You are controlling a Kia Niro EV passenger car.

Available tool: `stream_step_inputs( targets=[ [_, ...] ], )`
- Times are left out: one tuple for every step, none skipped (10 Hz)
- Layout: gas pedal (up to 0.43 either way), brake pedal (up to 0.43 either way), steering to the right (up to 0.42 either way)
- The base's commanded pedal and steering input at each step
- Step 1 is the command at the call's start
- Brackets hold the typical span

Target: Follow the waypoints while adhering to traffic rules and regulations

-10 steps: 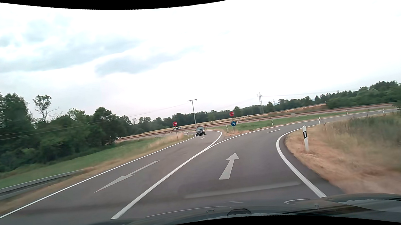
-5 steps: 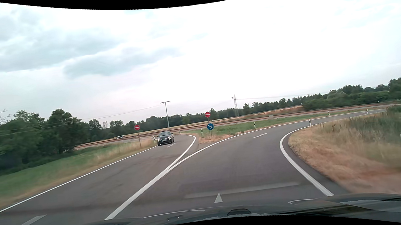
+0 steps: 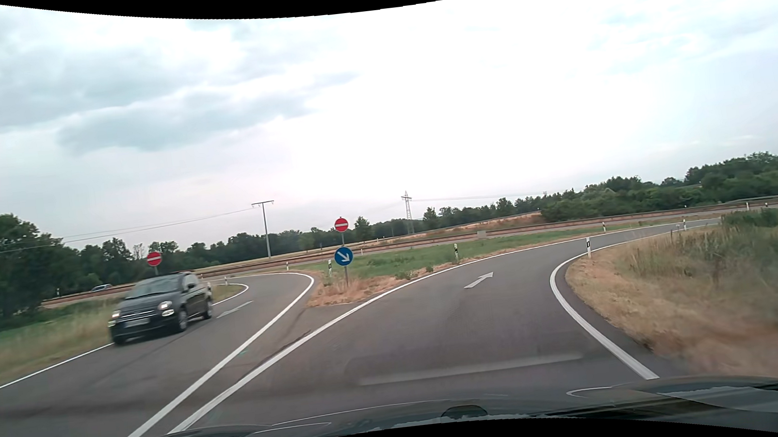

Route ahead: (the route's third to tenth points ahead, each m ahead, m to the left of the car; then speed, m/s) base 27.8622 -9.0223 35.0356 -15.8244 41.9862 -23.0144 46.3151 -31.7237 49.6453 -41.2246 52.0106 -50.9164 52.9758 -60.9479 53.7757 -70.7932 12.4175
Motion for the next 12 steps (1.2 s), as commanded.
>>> stream_step_inputs(
  targets=[
    [0.047, 0.0, 0.089],
    [0.047, 0.0, 0.088],
    [0.047, 0.0, 0.088],
    [0.047, 0.0, 0.088],
    [0.039, 0.0, 0.088],
    [0.039, 0.0, 0.088],
    [0.039, 0.0, 0.088],
    [0.039, 0.0, 0.088],
    [0.039, 0.0, 0.09],
    [0.039, 0.0, 0.094],
    [0.039, 0.0, 0.096],
    [0.039, 0.0, 0.098]
  ],
)
